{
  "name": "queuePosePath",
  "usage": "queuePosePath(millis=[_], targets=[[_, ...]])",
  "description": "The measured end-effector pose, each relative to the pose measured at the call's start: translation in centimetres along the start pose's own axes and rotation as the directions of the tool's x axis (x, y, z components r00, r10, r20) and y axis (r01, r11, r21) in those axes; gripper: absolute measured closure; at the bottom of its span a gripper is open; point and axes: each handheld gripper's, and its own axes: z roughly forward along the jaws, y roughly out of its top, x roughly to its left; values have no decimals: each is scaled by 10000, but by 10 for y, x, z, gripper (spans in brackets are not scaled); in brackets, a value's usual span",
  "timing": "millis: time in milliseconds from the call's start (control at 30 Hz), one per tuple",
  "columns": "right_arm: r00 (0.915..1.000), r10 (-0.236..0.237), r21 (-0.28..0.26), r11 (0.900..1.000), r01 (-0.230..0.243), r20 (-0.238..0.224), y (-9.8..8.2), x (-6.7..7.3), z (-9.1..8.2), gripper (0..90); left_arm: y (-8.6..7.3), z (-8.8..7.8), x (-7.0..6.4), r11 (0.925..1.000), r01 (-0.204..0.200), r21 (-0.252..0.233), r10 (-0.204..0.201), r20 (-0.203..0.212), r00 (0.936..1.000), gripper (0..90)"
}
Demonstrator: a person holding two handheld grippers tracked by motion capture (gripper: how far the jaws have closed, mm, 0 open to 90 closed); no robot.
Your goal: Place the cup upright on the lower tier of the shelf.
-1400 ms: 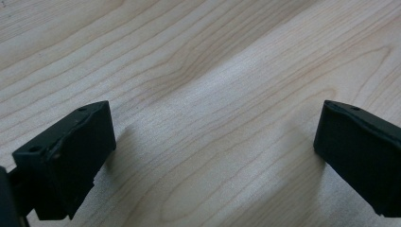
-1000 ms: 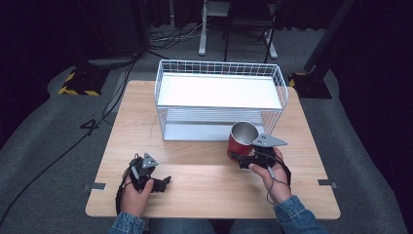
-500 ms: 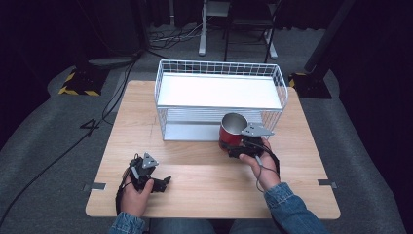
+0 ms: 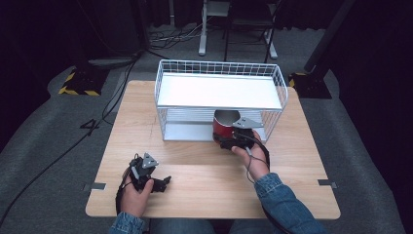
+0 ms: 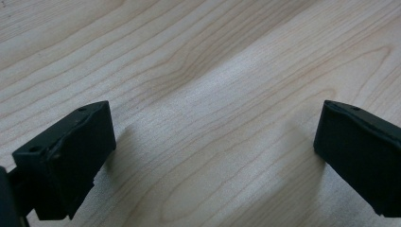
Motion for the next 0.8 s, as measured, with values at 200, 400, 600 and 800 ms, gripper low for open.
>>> queuePosePath(millis=[200,400,600,800], targets=[[9998,3,-80,10000,-1,198,2,-2,10,161,0,0,0,10000,4,-5,-4,1,10000,1],[9990,-90,-158,9998,97,427,4,-8,18,161,0,0,0,10000,5,-4,-5,2,10000,1],[9982,-105,-322,9994,124,582,8,-11,29,161,0,0,0,10000,-13,-5,13,-3,10000,1],[9973,-85,-303,9995,107,734,6,-12,41,161,0,0,-1,10000,82,-19,-82,20,10000,1]])
